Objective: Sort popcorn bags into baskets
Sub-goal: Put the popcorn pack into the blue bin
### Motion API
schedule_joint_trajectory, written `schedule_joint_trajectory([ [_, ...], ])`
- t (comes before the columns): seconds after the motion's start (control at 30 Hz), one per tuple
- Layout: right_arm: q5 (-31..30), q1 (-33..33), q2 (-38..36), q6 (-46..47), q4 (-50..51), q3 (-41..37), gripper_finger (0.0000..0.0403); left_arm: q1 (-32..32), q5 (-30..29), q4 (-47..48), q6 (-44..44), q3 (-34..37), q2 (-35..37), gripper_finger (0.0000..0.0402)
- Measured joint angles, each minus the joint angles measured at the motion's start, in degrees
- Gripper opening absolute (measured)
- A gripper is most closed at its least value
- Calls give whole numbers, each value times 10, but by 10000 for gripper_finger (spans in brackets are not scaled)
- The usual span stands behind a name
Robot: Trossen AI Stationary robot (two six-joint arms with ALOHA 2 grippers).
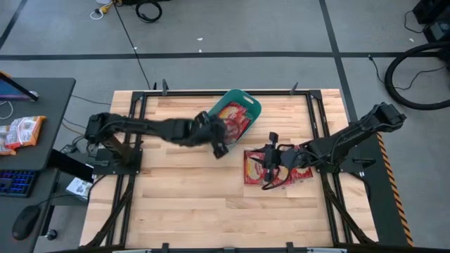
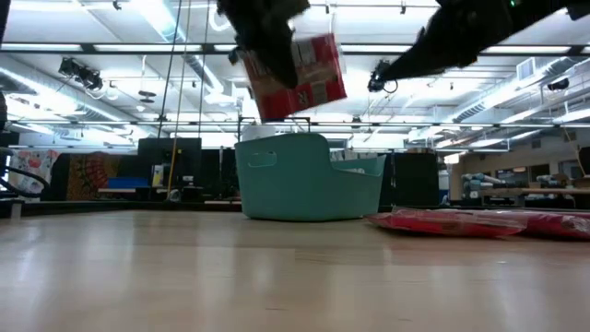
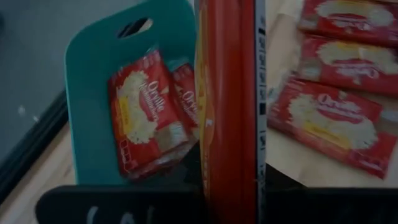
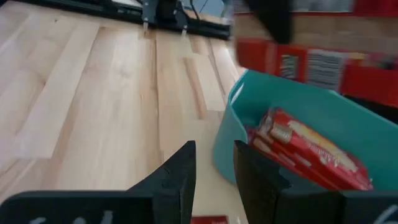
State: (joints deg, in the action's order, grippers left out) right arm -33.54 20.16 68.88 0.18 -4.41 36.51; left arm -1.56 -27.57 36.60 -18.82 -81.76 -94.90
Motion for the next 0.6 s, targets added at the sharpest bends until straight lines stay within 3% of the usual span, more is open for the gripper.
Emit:
schedule_joint_trajectory([
  [0.1,-3,0,1,-7,-21,-18,112,44,31,-6,8,0,-11,39],
  [0.33,-10,0,-16,-11,-15,-24,112,119,39,-52,45,-1,-33,39],
  [0.6,-14,0,-22,-12,-15,-23,112,159,47,-70,63,0,-71,39],
])
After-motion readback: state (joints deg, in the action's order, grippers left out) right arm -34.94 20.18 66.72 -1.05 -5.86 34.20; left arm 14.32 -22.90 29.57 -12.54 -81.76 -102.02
